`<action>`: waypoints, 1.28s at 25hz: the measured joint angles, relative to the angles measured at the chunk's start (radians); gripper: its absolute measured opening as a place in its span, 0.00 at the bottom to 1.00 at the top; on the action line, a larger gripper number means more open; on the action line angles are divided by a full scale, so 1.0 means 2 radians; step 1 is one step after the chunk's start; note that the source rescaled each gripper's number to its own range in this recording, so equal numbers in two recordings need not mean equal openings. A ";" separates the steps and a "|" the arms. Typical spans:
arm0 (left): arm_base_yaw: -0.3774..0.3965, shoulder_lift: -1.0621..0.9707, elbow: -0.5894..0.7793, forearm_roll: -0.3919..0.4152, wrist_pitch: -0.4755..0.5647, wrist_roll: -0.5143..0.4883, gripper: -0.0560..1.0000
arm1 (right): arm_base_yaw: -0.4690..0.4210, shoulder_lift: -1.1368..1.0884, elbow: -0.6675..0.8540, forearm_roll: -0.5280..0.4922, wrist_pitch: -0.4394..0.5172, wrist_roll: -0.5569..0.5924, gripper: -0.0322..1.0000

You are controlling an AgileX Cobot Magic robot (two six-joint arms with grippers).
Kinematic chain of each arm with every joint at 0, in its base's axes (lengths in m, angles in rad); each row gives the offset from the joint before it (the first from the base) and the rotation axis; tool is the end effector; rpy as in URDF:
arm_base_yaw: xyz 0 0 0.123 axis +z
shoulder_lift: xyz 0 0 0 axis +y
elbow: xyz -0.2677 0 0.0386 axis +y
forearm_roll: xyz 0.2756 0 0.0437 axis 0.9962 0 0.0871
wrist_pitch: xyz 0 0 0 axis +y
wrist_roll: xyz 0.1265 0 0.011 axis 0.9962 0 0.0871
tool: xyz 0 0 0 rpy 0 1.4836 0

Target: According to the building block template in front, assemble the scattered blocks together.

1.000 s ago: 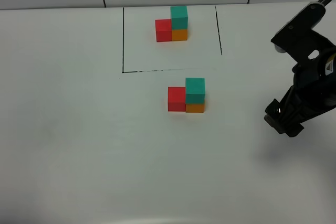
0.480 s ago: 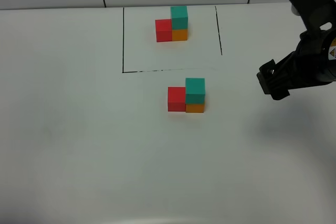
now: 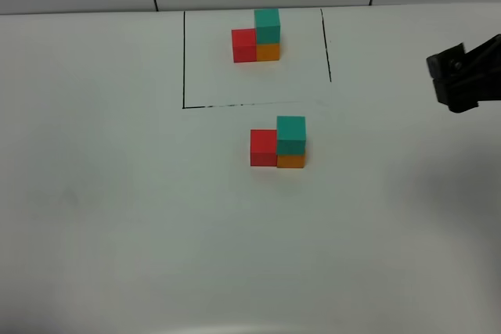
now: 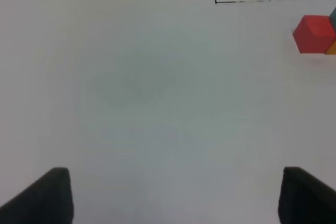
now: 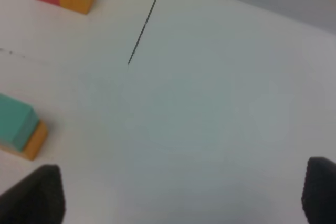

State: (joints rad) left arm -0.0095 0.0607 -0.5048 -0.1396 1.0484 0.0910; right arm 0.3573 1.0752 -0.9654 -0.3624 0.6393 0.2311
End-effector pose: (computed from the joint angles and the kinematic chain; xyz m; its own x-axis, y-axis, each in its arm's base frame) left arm 0.0749 -0.0160 0.2737 -0.4881 0.0255 -0.8724 0.1248 0.9913 -0.0409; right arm 0.2770 0.0747 0.3169 -0.5392 -0.2683 -0.7983 -0.2168 0.9602 -0.1763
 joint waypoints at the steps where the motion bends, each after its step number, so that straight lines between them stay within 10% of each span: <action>1: 0.000 0.000 0.000 0.000 0.000 0.000 0.68 | -0.007 -0.013 0.000 0.001 0.002 0.004 0.86; 15: 0.000 0.000 0.000 0.000 0.000 0.000 0.68 | -0.107 -0.209 0.112 0.041 0.040 -0.020 0.86; 32: 0.000 0.000 0.000 0.000 0.000 0.000 0.68 | -0.122 -0.482 0.138 0.045 0.223 -0.027 0.86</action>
State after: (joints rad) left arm -0.0095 0.0607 -0.5048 -0.1396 1.0484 0.0910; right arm 0.1134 0.1110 -0.6897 -0.2733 1.0852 0.1770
